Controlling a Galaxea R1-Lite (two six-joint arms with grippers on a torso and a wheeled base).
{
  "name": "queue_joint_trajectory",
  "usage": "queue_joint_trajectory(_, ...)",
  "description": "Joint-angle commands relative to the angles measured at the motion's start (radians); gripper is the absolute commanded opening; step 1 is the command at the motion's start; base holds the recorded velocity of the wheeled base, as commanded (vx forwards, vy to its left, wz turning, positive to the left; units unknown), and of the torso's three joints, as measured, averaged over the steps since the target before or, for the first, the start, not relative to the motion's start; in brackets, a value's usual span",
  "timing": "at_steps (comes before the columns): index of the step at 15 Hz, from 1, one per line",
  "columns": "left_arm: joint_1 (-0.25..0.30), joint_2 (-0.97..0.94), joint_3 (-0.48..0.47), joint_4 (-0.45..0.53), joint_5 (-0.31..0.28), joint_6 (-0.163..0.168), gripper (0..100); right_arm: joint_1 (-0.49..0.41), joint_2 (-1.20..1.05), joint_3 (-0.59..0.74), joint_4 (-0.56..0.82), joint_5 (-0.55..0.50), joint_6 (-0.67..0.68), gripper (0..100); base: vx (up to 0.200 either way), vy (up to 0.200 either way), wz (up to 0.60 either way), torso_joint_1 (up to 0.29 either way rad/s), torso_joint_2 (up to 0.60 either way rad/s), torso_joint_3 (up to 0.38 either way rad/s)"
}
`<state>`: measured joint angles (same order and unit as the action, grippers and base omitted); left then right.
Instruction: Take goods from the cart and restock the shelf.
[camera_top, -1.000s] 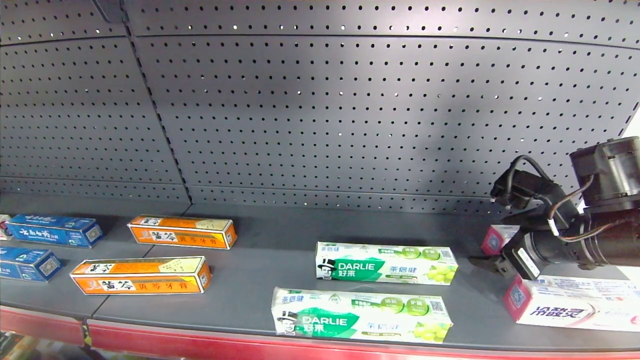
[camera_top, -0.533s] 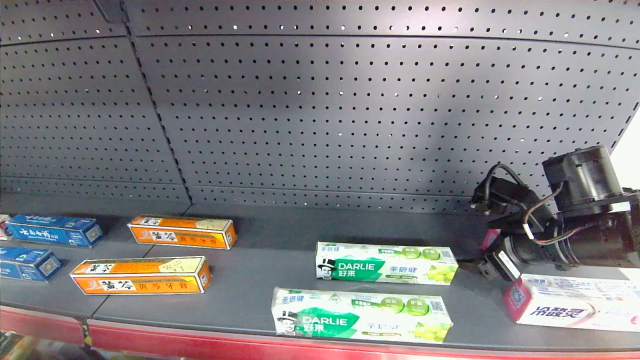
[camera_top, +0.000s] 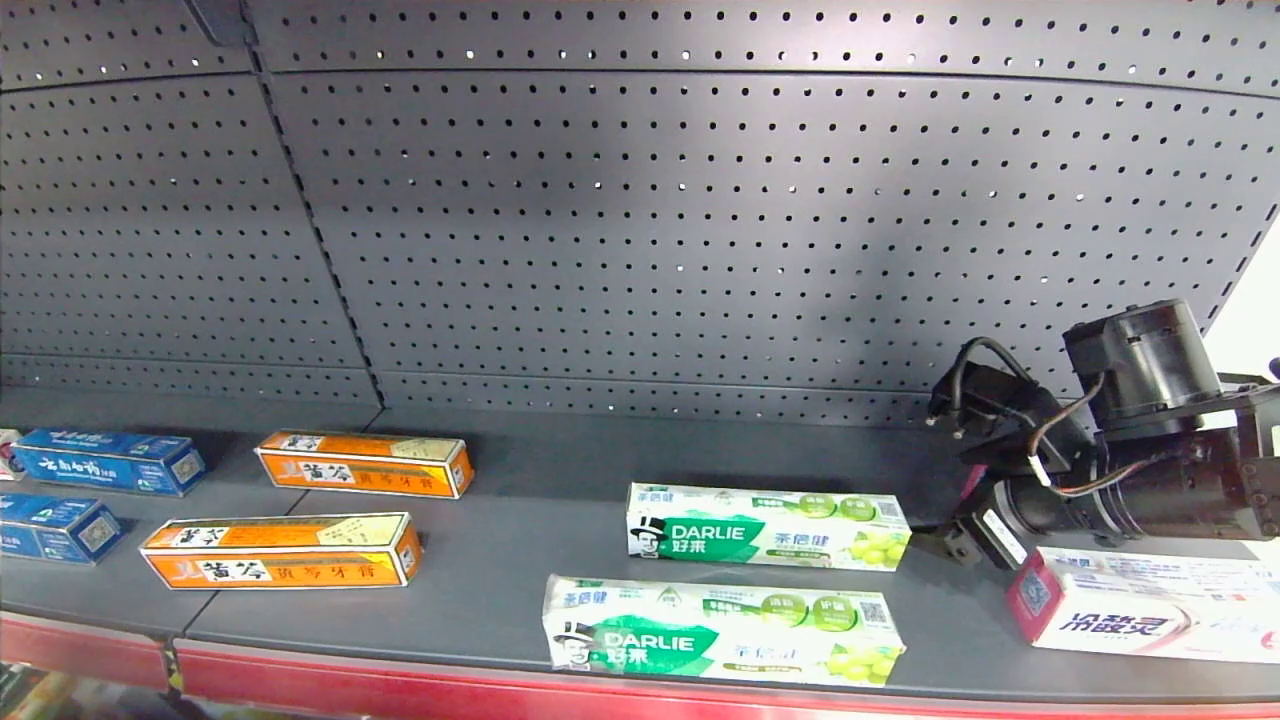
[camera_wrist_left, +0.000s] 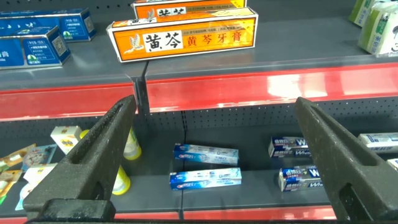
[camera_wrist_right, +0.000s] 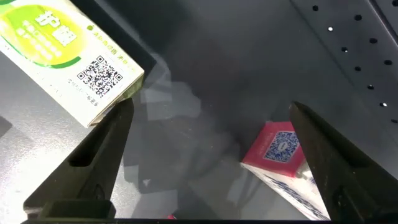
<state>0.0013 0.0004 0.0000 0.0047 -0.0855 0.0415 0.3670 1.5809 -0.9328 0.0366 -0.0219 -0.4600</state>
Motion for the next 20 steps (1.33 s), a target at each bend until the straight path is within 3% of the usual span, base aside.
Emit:
queue_joint_trajectory(1,0.000,0.000,0.000,0.000,0.000,0.000,100,0.007,0.004,0.000,0.000,0.002,0.000,100,0.000,0.000,0.00,0.000,0.00,0.000)
queue_joint_trajectory(5,0.000,0.000,0.000,0.000,0.000,0.000,100,0.006,-0.013,-0.006,-0.003,0.000,0.000,100,0.000,0.000,0.00,0.000,0.00,0.000)
queue_joint_trajectory(10,0.000,0.000,0.000,0.000,0.000,0.000,100,-0.005,-0.200,-0.001,0.000,-0.003,0.032,100,0.000,0.000,0.00,0.000,0.00,0.000)
queue_joint_trajectory(14,0.000,0.000,0.000,0.000,0.000,0.000,100,-0.037,-0.512,0.081,0.012,-0.001,0.181,100,0.000,0.000,0.00,0.000,0.00,0.000)
queue_joint_trajectory(20,0.000,0.000,0.000,0.000,0.000,0.000,100,-0.109,-0.608,0.195,0.006,-0.004,0.224,100,0.000,0.000,0.00,0.000,0.00,0.000)
